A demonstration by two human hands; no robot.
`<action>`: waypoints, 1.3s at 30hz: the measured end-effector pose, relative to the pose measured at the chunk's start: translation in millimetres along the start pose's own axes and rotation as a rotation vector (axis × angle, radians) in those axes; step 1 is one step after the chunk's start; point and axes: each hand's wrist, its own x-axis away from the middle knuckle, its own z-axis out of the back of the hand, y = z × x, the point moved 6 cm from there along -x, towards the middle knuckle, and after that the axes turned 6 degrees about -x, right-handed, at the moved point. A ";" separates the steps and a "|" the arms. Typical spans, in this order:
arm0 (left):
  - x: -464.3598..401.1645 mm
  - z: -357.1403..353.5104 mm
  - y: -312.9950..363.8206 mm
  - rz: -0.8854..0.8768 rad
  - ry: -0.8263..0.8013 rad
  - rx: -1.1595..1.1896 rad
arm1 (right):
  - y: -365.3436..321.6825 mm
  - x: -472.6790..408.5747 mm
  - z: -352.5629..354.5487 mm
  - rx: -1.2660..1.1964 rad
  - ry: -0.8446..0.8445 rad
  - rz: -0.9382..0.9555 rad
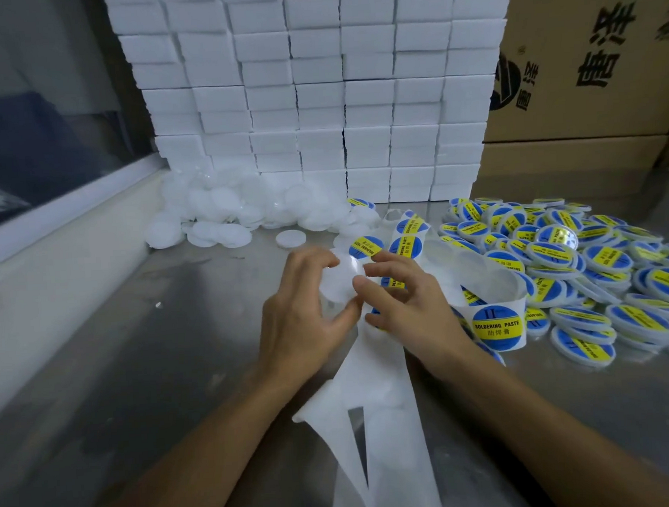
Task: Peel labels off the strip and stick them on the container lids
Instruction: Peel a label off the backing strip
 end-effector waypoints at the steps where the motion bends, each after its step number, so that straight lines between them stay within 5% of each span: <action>1: 0.9 0.2 4.8 -0.048 0.000 -0.027 | 0.7 -0.2 0.4 -0.006 0.003 -0.001; 7: 0.9 -4.2 5.1 -0.061 -0.046 0.073 | 6.1 -4.7 4.8 -0.044 0.008 -0.021; 14: 8.1 -24.5 -30.7 0.685 -0.270 0.743 | 7.4 -7.2 5.7 -0.066 0.007 -0.036; 18: 11.6 -27.6 -40.8 0.847 -0.295 0.929 | 9.1 -7.9 7.6 -0.066 0.026 -0.041; 26: 13.3 -27.8 -57.2 1.027 -0.163 1.088 | 20.4 -12.1 20.7 -0.269 0.208 -0.085; 39: 13.0 -28.9 -57.1 1.007 -0.188 1.079 | 28.9 -18.4 27.1 -0.273 0.254 -0.140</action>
